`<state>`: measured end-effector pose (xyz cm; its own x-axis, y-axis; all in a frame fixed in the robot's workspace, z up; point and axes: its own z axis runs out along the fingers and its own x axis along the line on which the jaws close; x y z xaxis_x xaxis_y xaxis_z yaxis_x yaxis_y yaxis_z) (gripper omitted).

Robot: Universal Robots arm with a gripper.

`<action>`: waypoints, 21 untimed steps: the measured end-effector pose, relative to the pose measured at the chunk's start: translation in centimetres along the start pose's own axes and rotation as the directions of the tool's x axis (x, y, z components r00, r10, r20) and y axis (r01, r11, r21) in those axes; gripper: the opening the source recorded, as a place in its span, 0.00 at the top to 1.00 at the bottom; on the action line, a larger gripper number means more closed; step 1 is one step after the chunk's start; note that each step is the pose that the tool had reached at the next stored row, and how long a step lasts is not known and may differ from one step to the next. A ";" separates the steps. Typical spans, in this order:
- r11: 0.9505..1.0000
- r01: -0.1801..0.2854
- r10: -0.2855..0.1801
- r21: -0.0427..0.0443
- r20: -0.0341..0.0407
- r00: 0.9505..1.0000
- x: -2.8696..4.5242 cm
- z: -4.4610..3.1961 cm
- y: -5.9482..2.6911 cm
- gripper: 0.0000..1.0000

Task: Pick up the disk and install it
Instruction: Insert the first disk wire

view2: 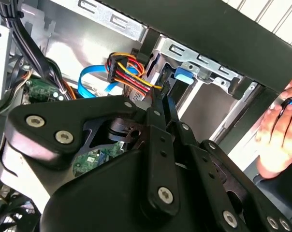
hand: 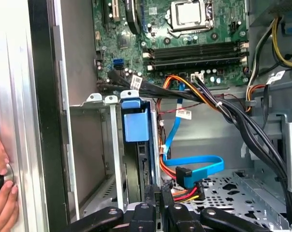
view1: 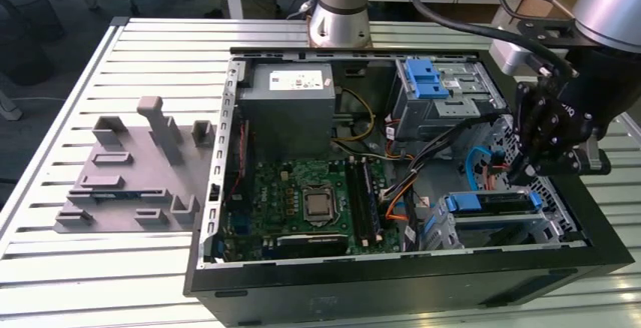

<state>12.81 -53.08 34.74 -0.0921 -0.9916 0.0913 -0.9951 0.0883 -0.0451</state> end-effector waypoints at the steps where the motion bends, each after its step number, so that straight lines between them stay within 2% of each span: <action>1: 1.000 -0.001 0.001 0.007 0.002 1.000 0.05 0.02 0.08 0.83; 3: 1.000 -0.002 0.002 0.018 0.007 1.000 0.17 0.06 0.26 0.83; 4: 1.000 -0.001 0.001 0.021 0.008 1.000 0.24 0.07 0.36 0.83; 9: 0.999 0.042 -0.042 0.029 0.010 0.999 0.42 0.23 0.43 0.83; 15: 0.998 0.045 -0.046 0.039 0.011 0.999 0.85 0.38 1.15 0.83; 18: 0.998 0.047 -0.048 0.042 0.019 0.999 0.97 0.59 1.16 0.83; 21: 0.997 0.063 -0.064 0.047 0.020 0.998 1.11 0.74 1.20 0.83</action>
<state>11.55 -54.14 34.05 -0.0272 -0.9969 0.0742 -0.9961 0.0207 -0.0862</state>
